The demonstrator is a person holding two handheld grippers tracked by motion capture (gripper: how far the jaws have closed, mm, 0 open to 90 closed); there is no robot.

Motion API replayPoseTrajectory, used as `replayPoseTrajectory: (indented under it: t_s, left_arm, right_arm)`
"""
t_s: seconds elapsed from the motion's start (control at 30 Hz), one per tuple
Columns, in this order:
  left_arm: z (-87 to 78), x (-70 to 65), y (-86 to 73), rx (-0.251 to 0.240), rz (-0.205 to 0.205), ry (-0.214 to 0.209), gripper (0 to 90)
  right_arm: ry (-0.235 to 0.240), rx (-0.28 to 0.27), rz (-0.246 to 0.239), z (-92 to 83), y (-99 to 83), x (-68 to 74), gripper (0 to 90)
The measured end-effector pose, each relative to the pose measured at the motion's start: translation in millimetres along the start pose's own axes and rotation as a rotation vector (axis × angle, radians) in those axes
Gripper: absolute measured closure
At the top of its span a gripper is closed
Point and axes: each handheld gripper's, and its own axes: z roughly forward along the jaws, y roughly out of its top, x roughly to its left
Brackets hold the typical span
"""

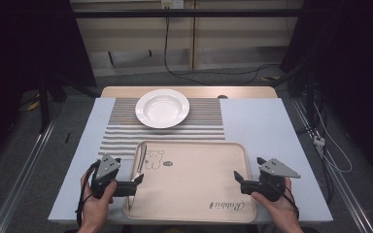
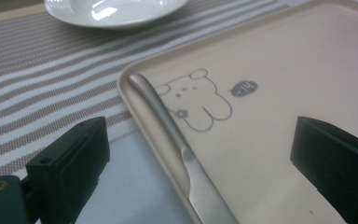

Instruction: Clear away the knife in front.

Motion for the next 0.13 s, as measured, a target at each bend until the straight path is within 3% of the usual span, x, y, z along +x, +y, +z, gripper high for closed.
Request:
replayPoseTrajectory:
  t_s: [0.13]
  left_arm:
    - [0.3, 2.6, -1.6, -0.01, -0.01, 0.019, 4.3]
  right_arm:
    - [-0.002, 0.002, 0.004, -0.5, -0.4, -1.2, 6.6]
